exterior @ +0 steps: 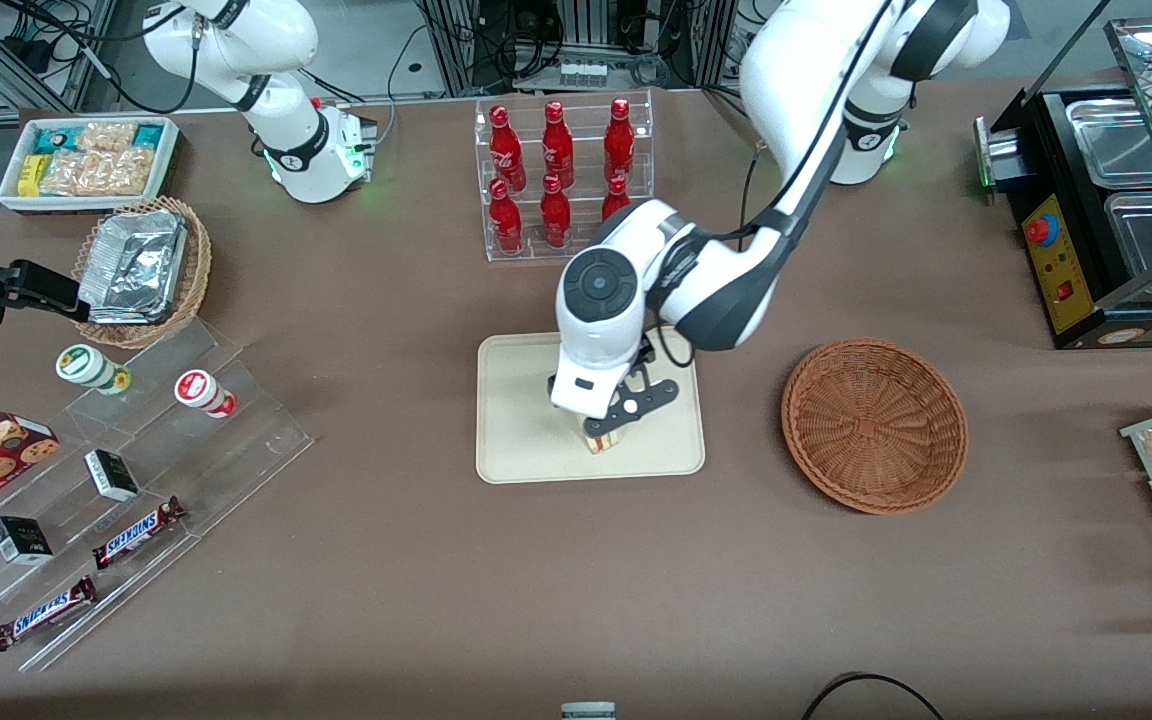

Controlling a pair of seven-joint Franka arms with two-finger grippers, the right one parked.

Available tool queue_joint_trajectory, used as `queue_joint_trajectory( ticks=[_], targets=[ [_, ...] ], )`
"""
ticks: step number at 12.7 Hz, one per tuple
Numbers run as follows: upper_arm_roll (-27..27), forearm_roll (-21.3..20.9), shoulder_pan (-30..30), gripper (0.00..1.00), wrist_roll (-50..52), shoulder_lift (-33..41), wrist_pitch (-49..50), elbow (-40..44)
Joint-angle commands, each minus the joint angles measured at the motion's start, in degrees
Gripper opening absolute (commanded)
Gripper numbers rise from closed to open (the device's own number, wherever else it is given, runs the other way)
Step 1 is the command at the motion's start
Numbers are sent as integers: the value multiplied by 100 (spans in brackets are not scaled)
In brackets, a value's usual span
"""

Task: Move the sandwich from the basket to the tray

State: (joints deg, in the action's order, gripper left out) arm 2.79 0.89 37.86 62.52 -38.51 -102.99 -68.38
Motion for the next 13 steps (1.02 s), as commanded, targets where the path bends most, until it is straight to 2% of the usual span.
queue_joint_trajectory(
  ticks=[1, 4, 6, 13],
  targets=[
    [-7, 34, -374, 100, -650, 448, 567, 0],
    [-77, 8, -796, 100, -1046, 975, 1095, -253],
    [-86, -1, -1113, 100, -2125, 1484, 1202, -805],
    [-86, -106, -2290, 100, -4456, 2803, 1202, -2108]
  ],
)
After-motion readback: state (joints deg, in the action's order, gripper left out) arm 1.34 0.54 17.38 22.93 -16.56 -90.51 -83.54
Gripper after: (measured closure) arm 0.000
